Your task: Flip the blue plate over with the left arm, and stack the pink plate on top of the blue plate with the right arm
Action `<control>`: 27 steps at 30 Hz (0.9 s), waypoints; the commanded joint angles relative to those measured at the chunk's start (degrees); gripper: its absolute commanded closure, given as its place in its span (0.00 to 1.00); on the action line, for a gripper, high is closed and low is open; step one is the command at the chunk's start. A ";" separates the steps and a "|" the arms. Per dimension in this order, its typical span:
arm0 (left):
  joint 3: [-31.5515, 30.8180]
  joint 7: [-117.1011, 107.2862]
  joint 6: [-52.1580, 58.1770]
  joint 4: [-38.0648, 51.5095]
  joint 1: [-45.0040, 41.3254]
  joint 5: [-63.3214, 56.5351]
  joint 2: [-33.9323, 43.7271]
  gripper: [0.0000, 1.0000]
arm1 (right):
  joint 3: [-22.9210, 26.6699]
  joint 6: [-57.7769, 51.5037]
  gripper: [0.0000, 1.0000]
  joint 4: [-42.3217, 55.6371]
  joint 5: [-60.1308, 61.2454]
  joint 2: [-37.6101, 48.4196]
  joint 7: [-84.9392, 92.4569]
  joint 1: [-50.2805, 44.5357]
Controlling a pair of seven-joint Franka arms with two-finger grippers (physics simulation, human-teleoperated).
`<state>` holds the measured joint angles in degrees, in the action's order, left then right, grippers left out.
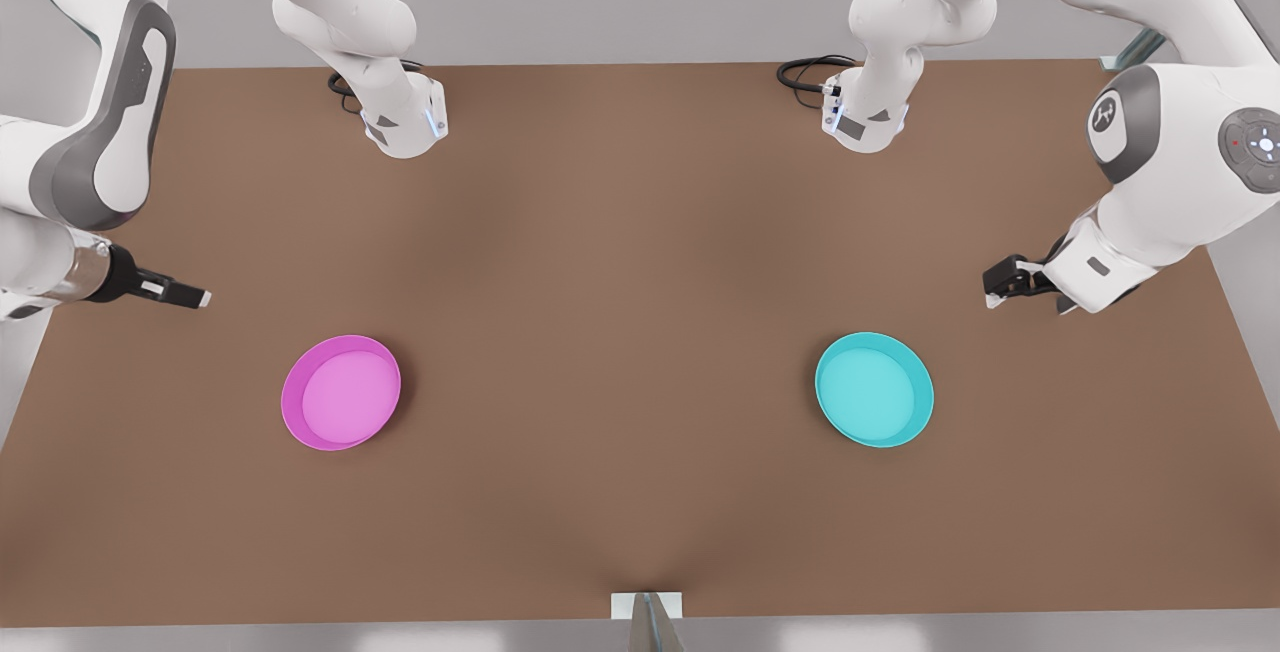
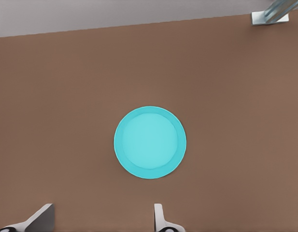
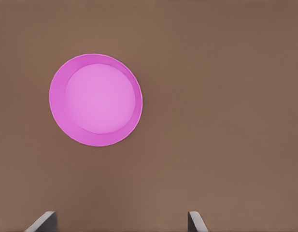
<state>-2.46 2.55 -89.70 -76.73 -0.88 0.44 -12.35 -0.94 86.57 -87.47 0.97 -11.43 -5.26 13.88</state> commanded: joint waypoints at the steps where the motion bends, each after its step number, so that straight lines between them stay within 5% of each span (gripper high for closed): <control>1: 0.00 0.00 0.05 0.00 0.00 0.00 -0.04 0.00 | 0.06 0.00 0.00 0.02 0.00 0.00 -0.02 0.01; 15: -3.43 -2.99 -25.79 -12.21 1.05 2.90 -19.37 0.00 | -0.02 -0.44 0.00 -0.07 0.09 -0.44 -0.01 0.01; 22: -2.99 0.00 -28.87 -12.39 4.66 3.52 -26.15 0.00 | -0.02 -0.44 0.00 -0.07 0.00 -0.79 -0.01 -0.08; 27: 4.39 15.73 -28.34 -11.51 5.01 18.45 -29.31 0.04 | -0.02 -0.44 0.00 -0.07 0.00 -0.79 0.07 -0.08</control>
<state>2.41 19.24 -118.18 -88.24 4.12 12.71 -42.09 -0.97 86.13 -87.54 0.99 -12.22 -5.19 13.80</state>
